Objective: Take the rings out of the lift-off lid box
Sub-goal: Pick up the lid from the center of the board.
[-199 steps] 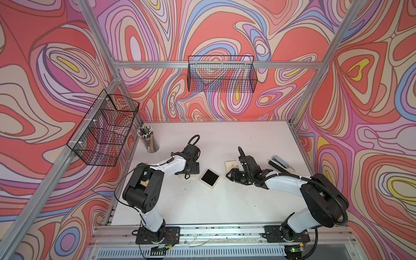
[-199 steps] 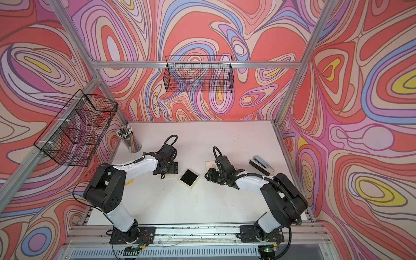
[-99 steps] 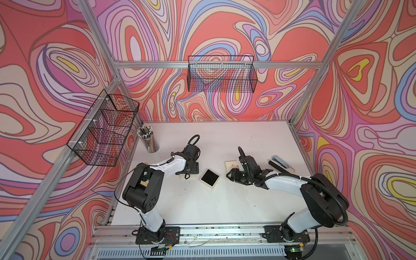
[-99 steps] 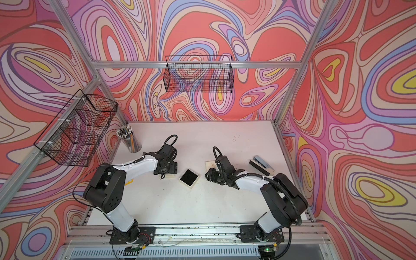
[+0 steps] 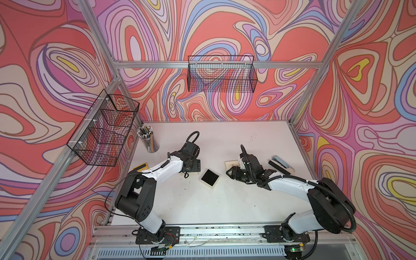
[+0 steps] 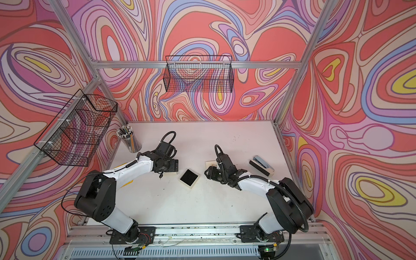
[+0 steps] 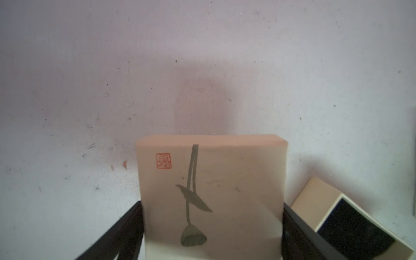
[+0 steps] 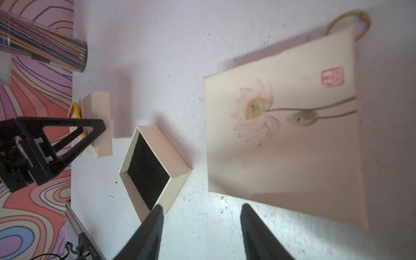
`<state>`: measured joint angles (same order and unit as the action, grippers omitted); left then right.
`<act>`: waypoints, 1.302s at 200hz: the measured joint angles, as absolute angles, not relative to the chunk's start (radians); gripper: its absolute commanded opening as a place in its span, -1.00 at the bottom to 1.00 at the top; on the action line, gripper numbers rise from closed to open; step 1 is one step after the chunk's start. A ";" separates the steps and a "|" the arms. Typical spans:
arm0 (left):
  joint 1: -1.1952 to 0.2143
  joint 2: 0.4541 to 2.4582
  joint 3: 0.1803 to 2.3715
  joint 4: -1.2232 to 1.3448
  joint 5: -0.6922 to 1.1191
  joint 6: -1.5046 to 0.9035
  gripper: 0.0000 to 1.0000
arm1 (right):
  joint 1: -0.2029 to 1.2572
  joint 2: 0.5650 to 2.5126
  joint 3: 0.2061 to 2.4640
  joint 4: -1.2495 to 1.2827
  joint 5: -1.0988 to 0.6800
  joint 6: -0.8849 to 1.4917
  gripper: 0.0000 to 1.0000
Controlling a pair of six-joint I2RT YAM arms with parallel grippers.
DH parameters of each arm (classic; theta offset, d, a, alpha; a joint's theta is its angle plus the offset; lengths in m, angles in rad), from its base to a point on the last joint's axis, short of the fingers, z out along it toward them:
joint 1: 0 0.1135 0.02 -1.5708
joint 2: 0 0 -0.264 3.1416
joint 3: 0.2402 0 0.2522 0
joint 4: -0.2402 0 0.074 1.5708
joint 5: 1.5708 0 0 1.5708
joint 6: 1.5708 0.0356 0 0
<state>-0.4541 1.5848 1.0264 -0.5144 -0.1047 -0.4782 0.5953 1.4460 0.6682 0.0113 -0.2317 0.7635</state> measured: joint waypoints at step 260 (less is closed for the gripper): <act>-0.736 1.564 1.231 -0.640 -0.153 -0.343 0.64 | 0.595 1.027 0.276 0.263 -0.208 0.750 0.86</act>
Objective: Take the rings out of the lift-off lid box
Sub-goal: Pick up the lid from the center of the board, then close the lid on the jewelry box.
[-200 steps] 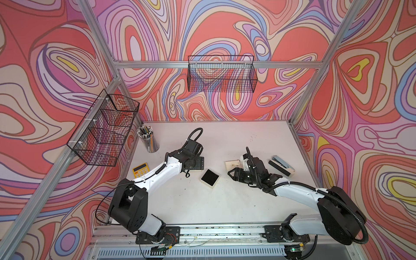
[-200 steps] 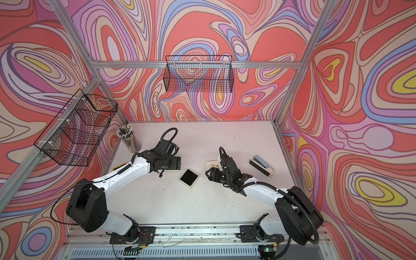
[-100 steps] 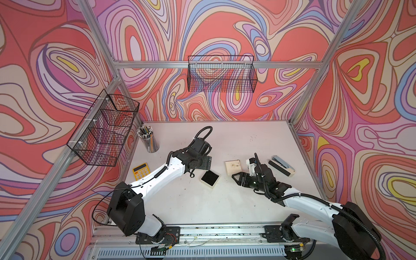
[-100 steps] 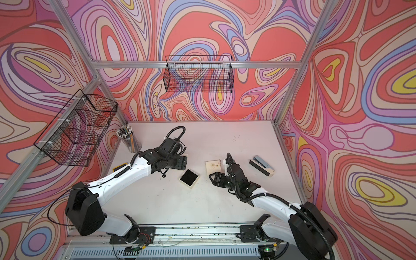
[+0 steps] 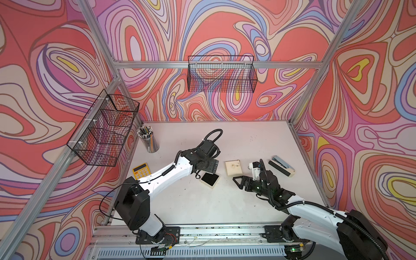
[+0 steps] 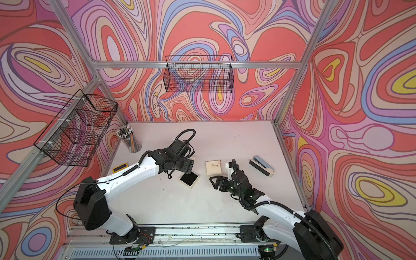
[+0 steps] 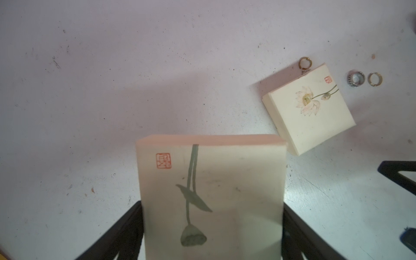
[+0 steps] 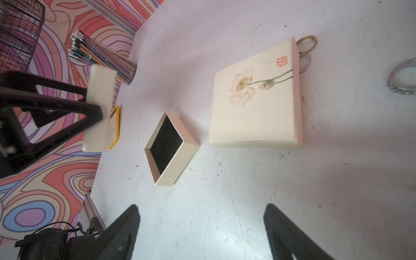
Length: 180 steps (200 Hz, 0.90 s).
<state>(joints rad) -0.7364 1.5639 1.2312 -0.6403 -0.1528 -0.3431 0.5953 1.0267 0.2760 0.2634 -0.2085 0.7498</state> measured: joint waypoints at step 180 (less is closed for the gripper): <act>-0.831 1.610 1.159 -0.658 -0.113 -0.333 0.68 | 0.595 0.917 0.259 0.259 -0.196 0.745 0.90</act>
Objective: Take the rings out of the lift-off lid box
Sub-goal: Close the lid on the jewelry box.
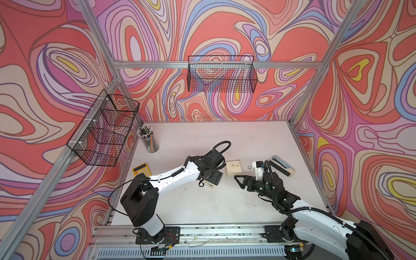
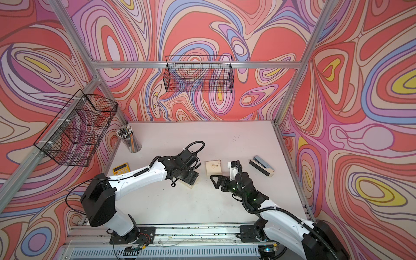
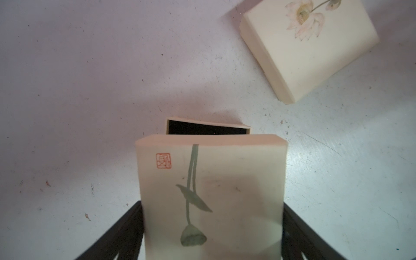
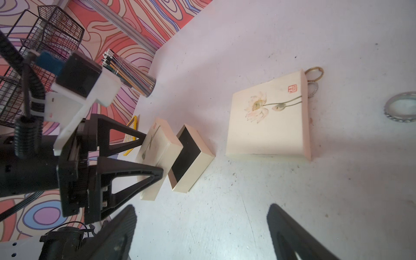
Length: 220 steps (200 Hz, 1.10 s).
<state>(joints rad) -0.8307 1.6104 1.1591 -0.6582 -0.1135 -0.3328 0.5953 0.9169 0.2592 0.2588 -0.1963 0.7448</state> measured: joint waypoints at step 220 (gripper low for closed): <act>-0.851 1.711 1.157 -0.653 -0.229 -0.332 0.83 | 0.595 0.949 0.262 0.239 -0.186 0.741 0.92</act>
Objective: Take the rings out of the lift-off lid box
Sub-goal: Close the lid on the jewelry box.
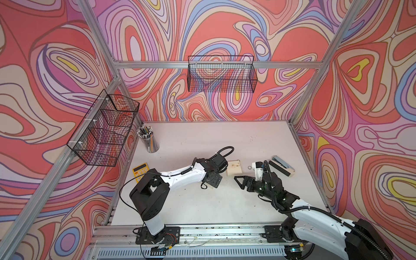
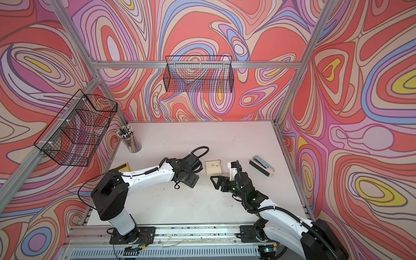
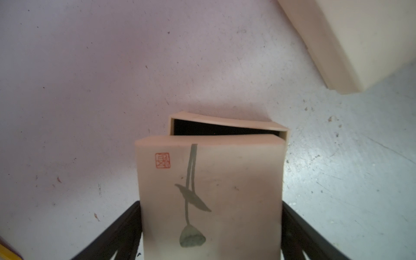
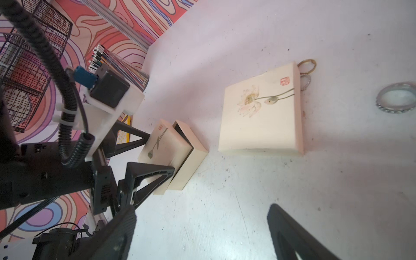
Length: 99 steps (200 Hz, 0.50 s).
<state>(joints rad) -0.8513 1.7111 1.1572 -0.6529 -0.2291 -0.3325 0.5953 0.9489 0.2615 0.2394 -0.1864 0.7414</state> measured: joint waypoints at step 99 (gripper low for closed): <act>-0.851 1.710 1.157 -0.609 -0.221 -0.332 0.84 | 0.595 0.985 0.278 0.224 -0.180 0.741 0.91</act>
<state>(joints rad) -0.8513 1.7100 1.1568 -0.6090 -0.2211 -0.3325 0.5953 0.9848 0.2783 0.2237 -0.1799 0.7406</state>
